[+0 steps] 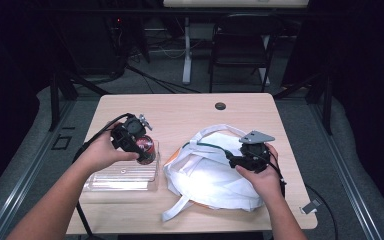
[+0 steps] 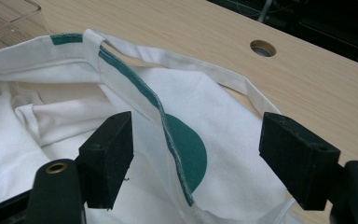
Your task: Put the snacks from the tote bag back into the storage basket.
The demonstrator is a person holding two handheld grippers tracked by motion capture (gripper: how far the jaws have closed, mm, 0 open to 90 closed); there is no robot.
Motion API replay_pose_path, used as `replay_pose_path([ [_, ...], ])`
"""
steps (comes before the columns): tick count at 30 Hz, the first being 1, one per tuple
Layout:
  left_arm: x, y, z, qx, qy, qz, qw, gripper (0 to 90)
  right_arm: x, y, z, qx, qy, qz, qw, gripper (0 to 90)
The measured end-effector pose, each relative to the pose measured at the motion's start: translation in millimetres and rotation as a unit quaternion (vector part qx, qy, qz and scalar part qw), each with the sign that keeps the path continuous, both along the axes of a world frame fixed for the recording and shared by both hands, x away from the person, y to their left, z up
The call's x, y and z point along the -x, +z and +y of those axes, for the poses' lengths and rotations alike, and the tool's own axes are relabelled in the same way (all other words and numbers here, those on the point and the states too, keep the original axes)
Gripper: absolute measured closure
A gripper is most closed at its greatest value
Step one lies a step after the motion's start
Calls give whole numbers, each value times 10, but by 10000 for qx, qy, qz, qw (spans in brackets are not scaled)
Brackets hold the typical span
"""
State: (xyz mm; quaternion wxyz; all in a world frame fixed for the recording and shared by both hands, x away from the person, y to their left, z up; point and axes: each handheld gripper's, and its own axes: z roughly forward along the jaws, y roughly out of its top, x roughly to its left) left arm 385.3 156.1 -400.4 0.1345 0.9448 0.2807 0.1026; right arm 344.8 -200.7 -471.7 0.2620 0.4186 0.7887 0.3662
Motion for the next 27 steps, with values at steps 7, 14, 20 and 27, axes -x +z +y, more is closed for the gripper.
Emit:
replay_pose_path([
  [7,15,-59,70,-7,-23,16,10000,255,-1,-9,6,0,-3,26,10000,259],
  [14,52,-122,116,22,-16,26,10000,255,-3,-19,13,4,4,33,10000,258],
  [20,61,-192,147,67,6,74,9999,255,-4,-20,16,38,5,50,10000,259],
  [27,67,-277,152,77,-1,93,9999,255,-6,-26,18,50,11,71,10000,259],
])
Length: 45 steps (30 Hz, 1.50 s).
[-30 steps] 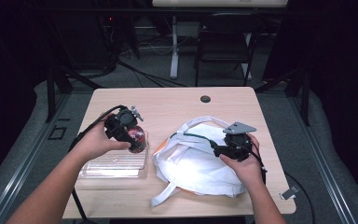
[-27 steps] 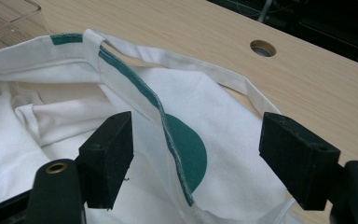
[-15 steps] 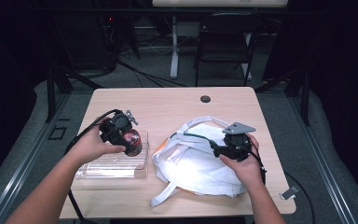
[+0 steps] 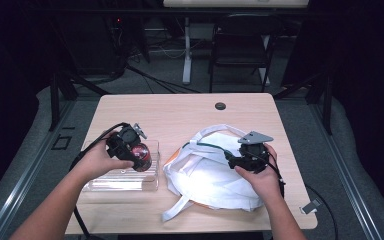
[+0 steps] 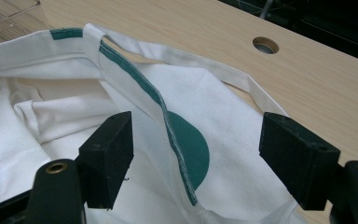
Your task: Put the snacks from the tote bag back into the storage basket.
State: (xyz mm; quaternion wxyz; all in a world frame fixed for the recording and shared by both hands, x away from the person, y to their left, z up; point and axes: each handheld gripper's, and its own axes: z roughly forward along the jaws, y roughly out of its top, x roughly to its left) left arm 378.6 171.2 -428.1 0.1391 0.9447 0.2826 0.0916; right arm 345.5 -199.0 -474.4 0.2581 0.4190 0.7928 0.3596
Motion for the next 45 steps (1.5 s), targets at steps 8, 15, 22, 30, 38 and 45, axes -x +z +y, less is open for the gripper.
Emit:
replay_pose_path([
  [8,2,-89,5,-6,10,59,10000,255,0,-6,9,6,8,-5,10000,259],
  [15,5,-206,12,-23,72,139,9999,255,-1,-12,16,17,5,-1,10000,258],
  [22,-1,-308,31,12,151,191,9997,255,0,-12,18,16,10,5,10000,259],
  [30,-6,-376,37,44,236,230,9994,255,-4,-11,18,6,34,12,10000,259],
  [38,-2,-437,33,4,276,262,9993,255,-12,-10,38,15,59,2,10000,259],
  [45,0,-474,19,36,319,280,9991,255,-19,-10,36,-31,57,-17,10000,259],
])
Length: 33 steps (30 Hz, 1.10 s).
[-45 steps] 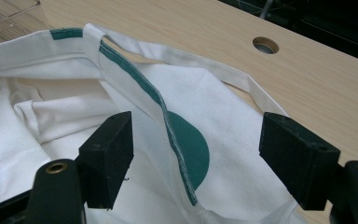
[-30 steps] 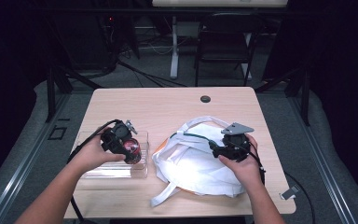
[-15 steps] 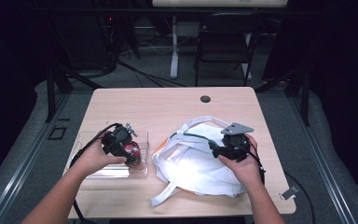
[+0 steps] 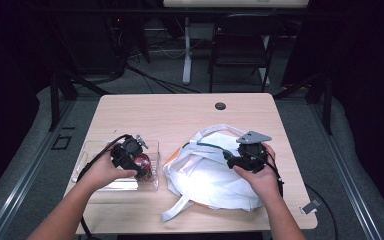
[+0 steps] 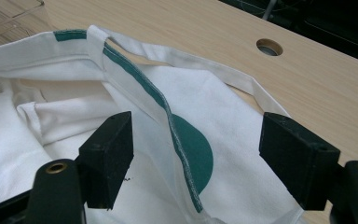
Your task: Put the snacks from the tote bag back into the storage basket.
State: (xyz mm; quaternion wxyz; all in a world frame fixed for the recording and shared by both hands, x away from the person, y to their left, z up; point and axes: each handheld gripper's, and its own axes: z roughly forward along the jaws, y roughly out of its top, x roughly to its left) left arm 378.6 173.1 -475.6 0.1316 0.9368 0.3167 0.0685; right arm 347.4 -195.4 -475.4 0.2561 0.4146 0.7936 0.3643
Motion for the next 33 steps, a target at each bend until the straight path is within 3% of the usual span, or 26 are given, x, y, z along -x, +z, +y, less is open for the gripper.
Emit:
replay_pose_path([
  [33,-6,-208,-107,-5,-8,67,10000,255,2,2,3,11,10,-3,10000,259],
])
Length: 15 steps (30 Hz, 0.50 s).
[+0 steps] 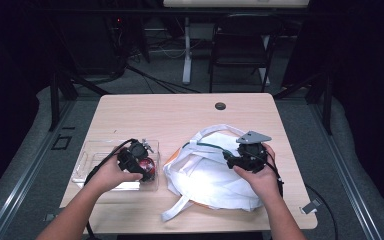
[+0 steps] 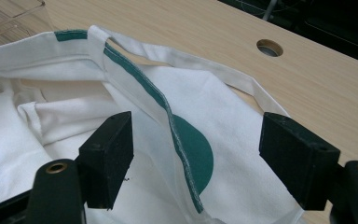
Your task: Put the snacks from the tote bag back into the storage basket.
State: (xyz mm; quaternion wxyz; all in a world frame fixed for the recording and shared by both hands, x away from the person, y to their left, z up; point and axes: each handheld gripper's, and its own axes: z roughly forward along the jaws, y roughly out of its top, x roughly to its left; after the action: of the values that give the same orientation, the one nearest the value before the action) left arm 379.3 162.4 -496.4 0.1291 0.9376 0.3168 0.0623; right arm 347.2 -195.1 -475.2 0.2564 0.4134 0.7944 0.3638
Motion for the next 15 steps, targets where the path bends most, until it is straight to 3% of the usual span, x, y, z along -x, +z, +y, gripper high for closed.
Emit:
replay_pose_path([
  [15,6,-30,12,36,2,10,10000,254,0,0,3,7,0,-1,10000,259],
])
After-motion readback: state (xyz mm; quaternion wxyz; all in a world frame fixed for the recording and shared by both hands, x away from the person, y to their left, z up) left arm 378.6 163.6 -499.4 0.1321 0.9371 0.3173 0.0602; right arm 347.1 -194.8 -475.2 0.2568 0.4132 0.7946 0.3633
